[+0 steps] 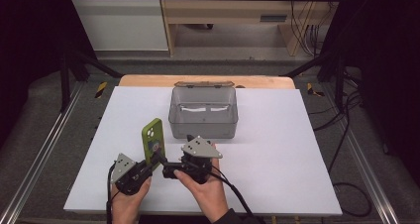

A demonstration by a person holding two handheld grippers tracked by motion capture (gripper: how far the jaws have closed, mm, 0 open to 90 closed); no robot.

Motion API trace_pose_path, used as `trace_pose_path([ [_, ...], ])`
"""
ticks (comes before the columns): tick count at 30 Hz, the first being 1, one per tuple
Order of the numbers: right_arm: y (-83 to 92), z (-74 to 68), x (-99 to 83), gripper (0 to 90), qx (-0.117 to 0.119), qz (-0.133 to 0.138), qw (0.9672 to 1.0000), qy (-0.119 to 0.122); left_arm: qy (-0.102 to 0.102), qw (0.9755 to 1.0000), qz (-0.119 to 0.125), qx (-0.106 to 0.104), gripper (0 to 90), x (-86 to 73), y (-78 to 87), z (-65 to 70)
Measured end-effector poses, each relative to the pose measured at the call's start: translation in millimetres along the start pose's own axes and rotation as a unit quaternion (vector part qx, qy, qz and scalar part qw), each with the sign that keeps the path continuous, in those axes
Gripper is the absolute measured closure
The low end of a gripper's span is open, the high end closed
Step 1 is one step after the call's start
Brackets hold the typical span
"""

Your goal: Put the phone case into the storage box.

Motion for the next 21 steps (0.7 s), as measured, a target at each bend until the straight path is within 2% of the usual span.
trace_pose_path([
  [6, -9.8, -12.5, -2.5, 7.7, 0.002, 0.014, 0.9999, -0.009, -0.005, 1.0000, 0.006, 0.001, 85.9, 0.3, 0.7, 5.8],
  [11, -10.6, -12.5, -0.7, 9.9, -0.008, 0.025, 0.9995, -0.016, -0.010, 0.9999, 0.010, 0.000, 85.9, 0.5, 1.2, 10.7],
  [16, -12.1, -16.5, 0.4, 17.8, -0.008, 0.033, 0.9994, -0.008, -0.016, 0.9998, 0.010, -0.002, 85.9, 0.2, 1.0, 14.3],
  [18, -13.4, -19.4, 0.3, 24.9, -0.003, 0.036, 0.9993, -0.008, -0.016, 0.9998, 0.010, -0.001, 85.9, 0.2, 1.0, 14.8],
  [21, -14.9, -23.7, 0.7, 30.9, 0.006, 0.039, 0.9992, -0.008, -0.017, 0.9998, 0.011, -0.001, 85.9, 0.1, 1.2, 15.7],
])
Point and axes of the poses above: each handheld gripper's, and its own axes: y roughly backward along the jaws, x roughly out of its top, z roughly to its right, the point moved 10 cm from there along -y, roughly forward along the jaws, and after that the axes turned 9 degrees about x, right-handed, at the moved point
